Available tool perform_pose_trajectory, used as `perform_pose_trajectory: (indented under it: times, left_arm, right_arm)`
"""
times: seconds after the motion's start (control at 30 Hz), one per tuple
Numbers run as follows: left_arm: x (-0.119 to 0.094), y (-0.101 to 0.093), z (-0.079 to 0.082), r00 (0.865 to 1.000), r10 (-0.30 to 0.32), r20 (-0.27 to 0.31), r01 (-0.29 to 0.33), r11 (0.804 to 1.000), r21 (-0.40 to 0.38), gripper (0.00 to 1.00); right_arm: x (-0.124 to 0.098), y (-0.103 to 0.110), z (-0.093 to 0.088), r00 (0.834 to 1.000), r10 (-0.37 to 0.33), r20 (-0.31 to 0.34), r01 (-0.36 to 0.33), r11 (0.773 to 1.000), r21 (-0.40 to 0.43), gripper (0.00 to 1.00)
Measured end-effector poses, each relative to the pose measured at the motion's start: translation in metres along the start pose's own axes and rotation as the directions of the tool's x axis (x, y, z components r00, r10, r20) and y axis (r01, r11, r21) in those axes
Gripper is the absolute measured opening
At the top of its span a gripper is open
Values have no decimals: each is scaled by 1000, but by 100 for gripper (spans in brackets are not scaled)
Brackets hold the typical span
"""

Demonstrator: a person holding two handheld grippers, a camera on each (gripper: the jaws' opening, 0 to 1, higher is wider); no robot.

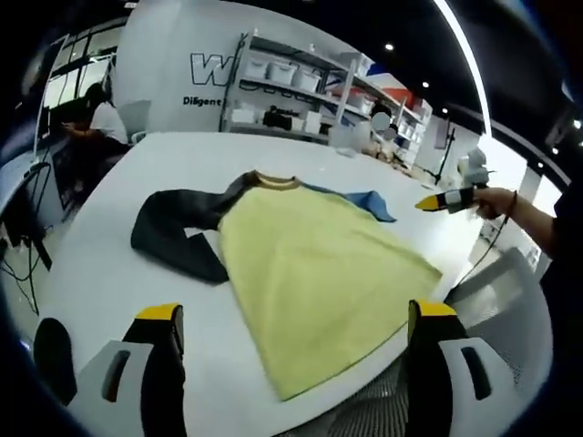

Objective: Fold the garment on the visible template until the final outline fits inside the template.

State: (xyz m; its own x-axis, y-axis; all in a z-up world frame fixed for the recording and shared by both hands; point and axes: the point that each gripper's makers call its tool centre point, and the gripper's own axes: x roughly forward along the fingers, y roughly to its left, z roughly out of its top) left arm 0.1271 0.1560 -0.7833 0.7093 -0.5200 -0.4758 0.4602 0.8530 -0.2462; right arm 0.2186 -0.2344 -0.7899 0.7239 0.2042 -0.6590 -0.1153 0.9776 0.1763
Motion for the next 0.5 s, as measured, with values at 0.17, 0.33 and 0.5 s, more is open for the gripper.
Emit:
perform_pose_trajectory:
  times: [0.17,0.33,0.5]
  left_arm:
    - [-1,-6,3,1000,15,4,-15,1000,12,99]
    - [-1,-10,4,1000,24,2,-24,999,42,99]
    - [-3,-16,6,1000,31,4,-31,999,42,99]
  right_arm:
    - [26,-25,4,999,-48,13,48,998,49,52]
    - [43,-41,6,995,-99,32,97,994,58,51]
    - [62,-49,-5,993,-115,1,115,990,84,45]
